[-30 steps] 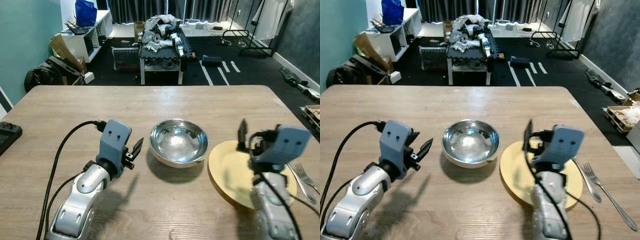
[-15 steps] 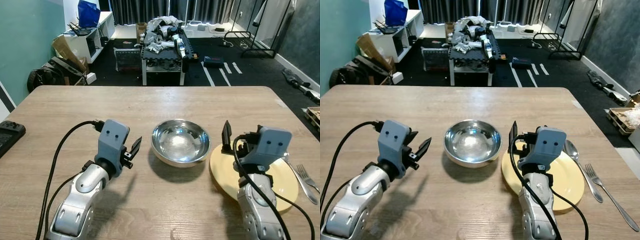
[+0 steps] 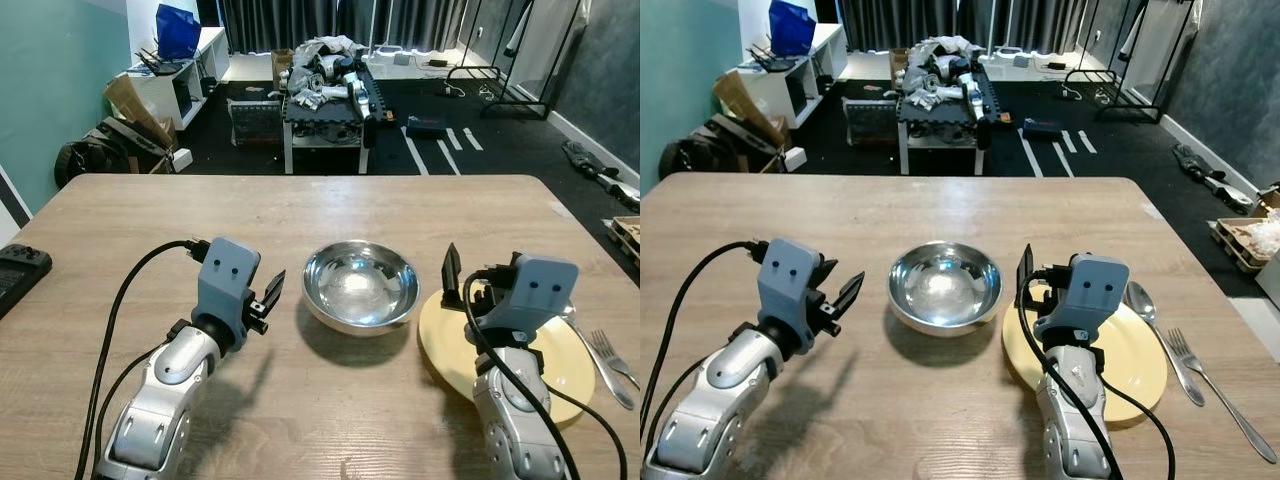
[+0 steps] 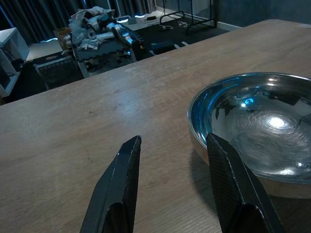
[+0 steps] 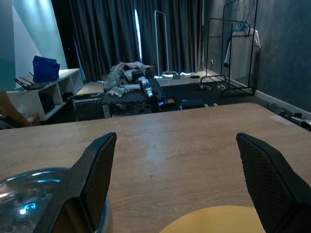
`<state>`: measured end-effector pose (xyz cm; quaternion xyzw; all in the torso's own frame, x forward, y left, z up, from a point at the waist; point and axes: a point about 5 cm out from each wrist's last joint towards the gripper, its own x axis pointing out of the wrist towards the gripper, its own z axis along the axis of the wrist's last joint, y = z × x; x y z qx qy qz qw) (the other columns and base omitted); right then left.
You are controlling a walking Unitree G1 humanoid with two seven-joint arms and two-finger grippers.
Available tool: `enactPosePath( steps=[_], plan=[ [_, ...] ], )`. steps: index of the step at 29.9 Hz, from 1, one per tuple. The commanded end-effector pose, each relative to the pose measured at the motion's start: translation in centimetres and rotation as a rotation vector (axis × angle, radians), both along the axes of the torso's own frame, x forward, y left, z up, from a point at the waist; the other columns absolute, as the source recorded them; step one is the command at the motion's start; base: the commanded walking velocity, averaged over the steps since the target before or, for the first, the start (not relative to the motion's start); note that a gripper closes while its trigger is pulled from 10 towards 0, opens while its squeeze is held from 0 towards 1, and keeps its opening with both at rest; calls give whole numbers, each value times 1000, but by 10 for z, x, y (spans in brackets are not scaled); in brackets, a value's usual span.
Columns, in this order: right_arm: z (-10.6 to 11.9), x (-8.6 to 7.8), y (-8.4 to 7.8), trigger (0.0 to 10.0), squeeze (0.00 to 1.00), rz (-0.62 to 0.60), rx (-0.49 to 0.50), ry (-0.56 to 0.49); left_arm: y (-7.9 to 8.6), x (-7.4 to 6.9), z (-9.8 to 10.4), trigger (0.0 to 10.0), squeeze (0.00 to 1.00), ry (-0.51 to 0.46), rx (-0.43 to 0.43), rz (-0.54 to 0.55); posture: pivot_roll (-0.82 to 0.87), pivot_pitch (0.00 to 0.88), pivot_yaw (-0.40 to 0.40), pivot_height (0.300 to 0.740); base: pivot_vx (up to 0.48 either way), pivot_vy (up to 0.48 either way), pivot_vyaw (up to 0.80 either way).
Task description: Setting the table
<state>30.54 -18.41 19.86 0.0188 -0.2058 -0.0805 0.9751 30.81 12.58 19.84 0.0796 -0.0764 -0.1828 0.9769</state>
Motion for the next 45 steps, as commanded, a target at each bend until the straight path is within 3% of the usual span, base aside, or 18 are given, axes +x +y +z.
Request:
enactPosePath(
  steps=[1,45],
  plan=[
    [-2,1,-2,10000,0,-3,-6,7,4,1,-1,10000,0,-2,6,17,104,21,90,740,-251,0,0],
    [-5,-1,-4,10000,0,-8,-23,12,3,3,-2,10000,0,-7,-5,6,94,17,95,740,-273,0,0]
  ],
)
